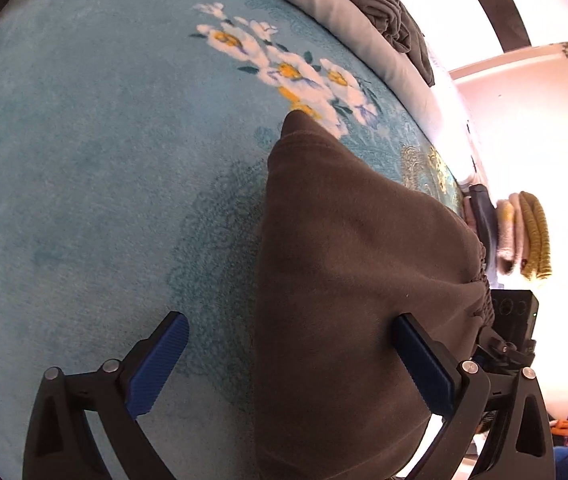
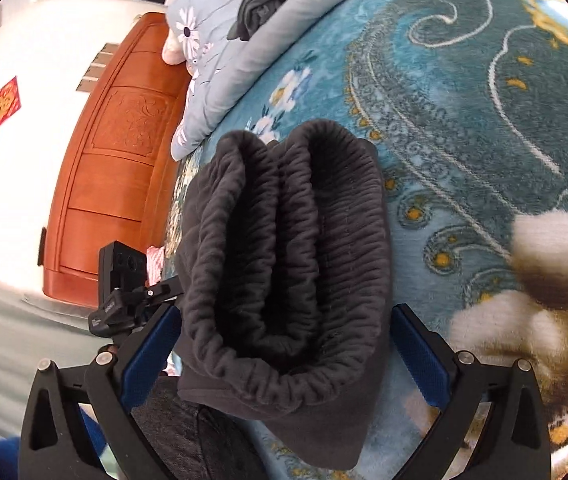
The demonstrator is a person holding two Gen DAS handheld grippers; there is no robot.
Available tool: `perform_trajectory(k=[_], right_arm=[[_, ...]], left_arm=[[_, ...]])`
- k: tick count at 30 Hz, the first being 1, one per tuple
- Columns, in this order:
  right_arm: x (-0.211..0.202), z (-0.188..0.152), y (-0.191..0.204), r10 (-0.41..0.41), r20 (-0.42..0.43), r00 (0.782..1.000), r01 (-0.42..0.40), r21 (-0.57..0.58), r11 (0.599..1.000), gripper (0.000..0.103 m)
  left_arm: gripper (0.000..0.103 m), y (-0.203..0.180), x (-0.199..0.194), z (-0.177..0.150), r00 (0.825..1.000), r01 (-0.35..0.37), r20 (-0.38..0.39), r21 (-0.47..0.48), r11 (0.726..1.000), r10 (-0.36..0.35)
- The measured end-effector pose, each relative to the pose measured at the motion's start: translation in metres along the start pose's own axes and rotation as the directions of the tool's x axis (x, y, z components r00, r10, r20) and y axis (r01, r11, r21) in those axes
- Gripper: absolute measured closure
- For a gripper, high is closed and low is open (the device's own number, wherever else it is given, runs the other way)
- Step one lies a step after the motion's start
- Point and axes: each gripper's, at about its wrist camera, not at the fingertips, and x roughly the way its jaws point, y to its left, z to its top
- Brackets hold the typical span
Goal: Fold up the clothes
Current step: 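Hold the folded grey sweatpants with both grippers and lift them off the bedspread, then carry the sweatpants with both grippers toward the stack of folded clothes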
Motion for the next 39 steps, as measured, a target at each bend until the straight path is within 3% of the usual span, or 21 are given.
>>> perform_trajectory(k=[12, 20, 23, 25, 30, 35, 39], right_arm=[[0.006, 0.003, 0.003, -0.028, 0.01, 1.0, 0.028, 0.038, 0.999, 0.0], [0.012, 0.006, 0.007, -0.051, 0.009, 0.999, 0.051, 0.057, 0.997, 0.0], [0.015, 0.01, 0.008, -0.054, 0.009, 0.998, 0.054, 0.069, 0.996, 0.0], [0.015, 0.011, 0.012, -0.065, 0.007, 0.998, 0.065, 0.068, 0.996, 0.003], [0.01, 0.012, 0.02, -0.088, 0.017, 0.996, 0.087, 0.067, 0.994, 0.02], [-0.004, 0.011, 0.031, -0.063, 0.028, 0.998, 0.062, 0.048, 0.997, 0.035], [-0.018, 0.01, 0.044, -0.033, 0.04, 0.999, 0.032, 0.018, 0.999, 0.039]], left_arm=[[0.0, -0.005, 0.004, -0.001, 0.999, -0.015, 0.031, 0.064, 0.998, 0.013], [0.002, -0.027, 0.004, 0.003, 0.996, -0.078, 0.062, 0.164, 0.983, 0.069], [0.008, -0.038, 0.003, 0.003, 0.993, -0.106, 0.066, 0.204, 0.973, 0.094], [0.016, -0.045, 0.0, 0.003, 0.992, -0.116, 0.07, 0.224, 0.968, 0.103], [0.028, -0.061, -0.009, 0.0, 0.989, -0.141, 0.087, 0.247, 0.959, 0.123], [0.029, -0.079, -0.022, -0.004, 0.985, -0.155, 0.115, 0.26, 0.953, 0.129], [0.029, -0.104, -0.039, -0.007, 0.982, -0.146, 0.159, 0.273, 0.951, 0.105]])
